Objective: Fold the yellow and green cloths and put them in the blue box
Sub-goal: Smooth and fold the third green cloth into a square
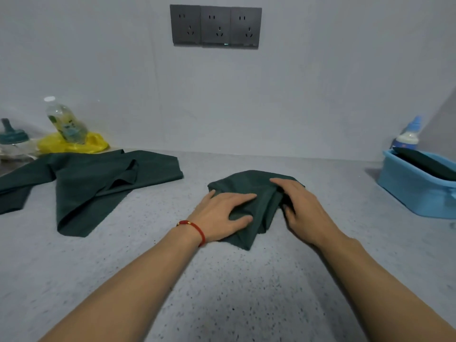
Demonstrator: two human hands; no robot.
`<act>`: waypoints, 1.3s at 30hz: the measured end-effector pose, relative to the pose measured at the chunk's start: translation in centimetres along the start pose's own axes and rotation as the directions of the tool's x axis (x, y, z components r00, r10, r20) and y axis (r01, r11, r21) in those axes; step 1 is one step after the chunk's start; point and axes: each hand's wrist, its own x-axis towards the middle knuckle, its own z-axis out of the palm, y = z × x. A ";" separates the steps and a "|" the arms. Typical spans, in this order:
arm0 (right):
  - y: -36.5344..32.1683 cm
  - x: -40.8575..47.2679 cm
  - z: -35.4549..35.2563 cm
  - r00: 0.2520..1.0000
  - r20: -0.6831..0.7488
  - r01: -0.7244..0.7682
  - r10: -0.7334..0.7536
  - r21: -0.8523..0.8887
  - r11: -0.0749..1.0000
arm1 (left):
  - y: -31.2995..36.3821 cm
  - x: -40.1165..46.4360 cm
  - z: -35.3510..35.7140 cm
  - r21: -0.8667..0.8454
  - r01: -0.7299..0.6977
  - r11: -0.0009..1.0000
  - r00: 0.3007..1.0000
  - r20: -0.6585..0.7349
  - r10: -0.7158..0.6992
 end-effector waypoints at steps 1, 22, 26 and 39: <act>0.3 0.1 -0.2 0.999 -0.031 -0.029 0.029 0.014 0.999 | -0.1 0.0 -0.1 0.020 0.038 0.999 0.999 -0.032 -0.038; -0.1 -0.7 -0.8 0.967 0.133 -0.186 0.218 -0.218 0.958 | 1.2 -1.0 -0.9 0.150 0.208 0.966 0.917 -0.373 -0.139; 0.2 -0.4 -2.1 0.905 -0.383 -0.293 0.185 -0.247 0.923 | 2.4 -1.0 -0.7 0.138 0.244 0.960 0.896 -0.410 -0.169; -2.4 -0.3 -0.1 0.998 -0.038 -0.063 0.057 -0.169 0.984 | 1.0 -0.6 -0.4 -0.114 0.401 0.909 0.781 -0.477 -0.404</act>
